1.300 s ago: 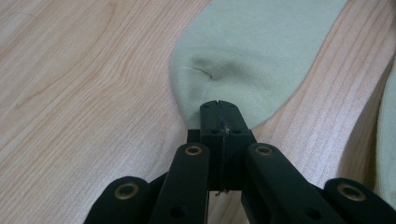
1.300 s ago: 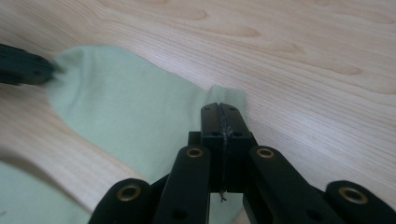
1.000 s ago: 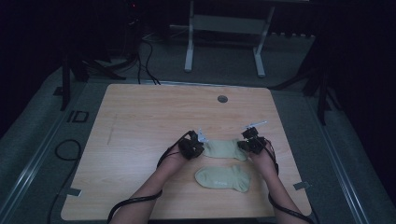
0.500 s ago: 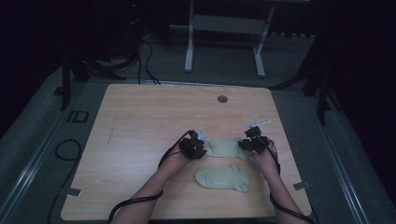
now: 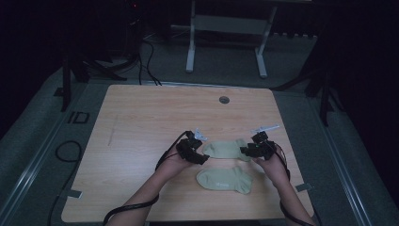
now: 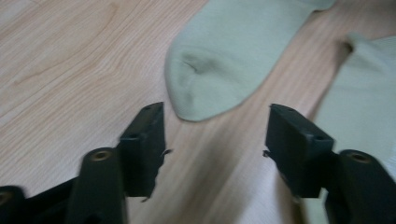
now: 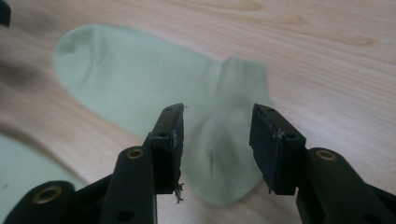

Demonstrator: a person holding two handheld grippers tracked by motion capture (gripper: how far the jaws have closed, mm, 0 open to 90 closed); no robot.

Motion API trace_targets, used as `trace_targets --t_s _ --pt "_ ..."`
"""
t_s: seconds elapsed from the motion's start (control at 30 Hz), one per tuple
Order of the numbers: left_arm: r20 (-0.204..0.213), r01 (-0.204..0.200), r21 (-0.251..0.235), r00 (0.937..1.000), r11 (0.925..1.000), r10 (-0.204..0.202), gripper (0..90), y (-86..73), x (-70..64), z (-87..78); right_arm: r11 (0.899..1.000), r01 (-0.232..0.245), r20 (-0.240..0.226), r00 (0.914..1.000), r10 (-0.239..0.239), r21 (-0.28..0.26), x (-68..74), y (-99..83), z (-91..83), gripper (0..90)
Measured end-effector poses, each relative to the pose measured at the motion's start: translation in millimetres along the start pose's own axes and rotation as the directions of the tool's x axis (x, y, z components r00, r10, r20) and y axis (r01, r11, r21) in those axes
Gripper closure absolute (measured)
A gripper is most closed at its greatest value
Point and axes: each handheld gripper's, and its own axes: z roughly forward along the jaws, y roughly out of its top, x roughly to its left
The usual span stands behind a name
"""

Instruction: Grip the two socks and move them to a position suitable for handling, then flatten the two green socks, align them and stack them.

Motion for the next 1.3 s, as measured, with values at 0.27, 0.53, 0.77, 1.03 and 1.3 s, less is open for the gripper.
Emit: trace_targets --t_s 0.27,0.53,0.77,1.03,1.3 --pt "0.065 -0.022 -0.020 0.9976 0.9996 0.023 35.4 -14.0 -19.9 -27.8 0.997 0.081 -0.024 0.9964 -0.081 -0.004 16.7 -17.8 -22.3 54.6" --pt "0.086 -0.016 0.010 0.9962 0.9998 0.015 39.9 -33.4 -34.8 -25.3 0.996 0.084 -0.068 0.9941 -0.084 -0.005 25.2 -47.8 -37.3 57.3" --pt "0.097 -0.029 0.044 0.9950 0.9986 0.024 48.3 -38.0 -40.6 -13.2 0.994 0.102 -0.083 0.9916 -0.099 0.033 30.8 -66.6 -30.7 59.1" --pt "0.093 -0.050 0.110 0.9949 0.9927 0.040 60.8 -39.4 -45.0 -4.1 0.981 0.177 -0.055 0.9833 -0.174 0.077 39.6 -72.7 -22.1 68.2" --pt "0.085 -0.047 0.103 0.9956 0.9936 0.038 87.5 -37.2 -46.6 -6.5 0.979 0.189 -0.050 0.9813 -0.186 0.077 44.9 -71.5 -24.9 86.1"
